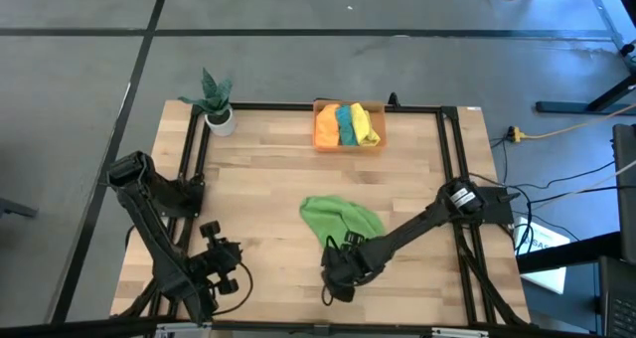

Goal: Roll microfiber towels into tight, uniform cylinder then place into a basket
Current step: Roll the green microfiber towel

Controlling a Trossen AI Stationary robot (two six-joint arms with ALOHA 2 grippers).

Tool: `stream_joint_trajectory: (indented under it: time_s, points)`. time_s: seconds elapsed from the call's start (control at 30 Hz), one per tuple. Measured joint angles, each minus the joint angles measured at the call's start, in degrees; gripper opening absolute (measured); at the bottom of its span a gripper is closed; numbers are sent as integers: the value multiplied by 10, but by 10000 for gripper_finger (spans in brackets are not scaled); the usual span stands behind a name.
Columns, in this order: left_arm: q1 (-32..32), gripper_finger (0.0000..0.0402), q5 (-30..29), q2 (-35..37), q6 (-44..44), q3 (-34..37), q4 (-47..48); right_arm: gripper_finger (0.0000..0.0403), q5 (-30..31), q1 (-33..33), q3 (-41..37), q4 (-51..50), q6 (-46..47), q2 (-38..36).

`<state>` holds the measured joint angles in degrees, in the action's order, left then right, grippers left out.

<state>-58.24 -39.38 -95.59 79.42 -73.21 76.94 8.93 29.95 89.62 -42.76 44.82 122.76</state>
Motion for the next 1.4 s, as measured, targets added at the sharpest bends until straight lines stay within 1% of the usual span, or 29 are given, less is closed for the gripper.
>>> stream_joint_trajectory:
  time_s: [0.1, 0.53, 0.83, 1.0, 1.23, 1.4]
  points:
    - [0, 75, 0, 0, 1, 0, -1, 188, -10, 8, 0, 5, -2, 2]
    - [0, 75, 0, 0, 2, 0, -5, 188, -11, 60, 5, 20, -7, 1]
    - [4, 75, 0, 0, 1, 0, -5, 188, -11, 77, 73, -5, -82, -1]
    - [5, 75, 0, 0, 0, 0, -5, 188, -10, 90, 70, 0, -134, -1]
    - [5, 75, 0, 0, 0, 0, -5, 188, -8, 88, 47, 0, -93, -1]
    - [5, 75, 0, 0, -5, 0, -5, 188, 33, 87, 37, 14, -74, 3]
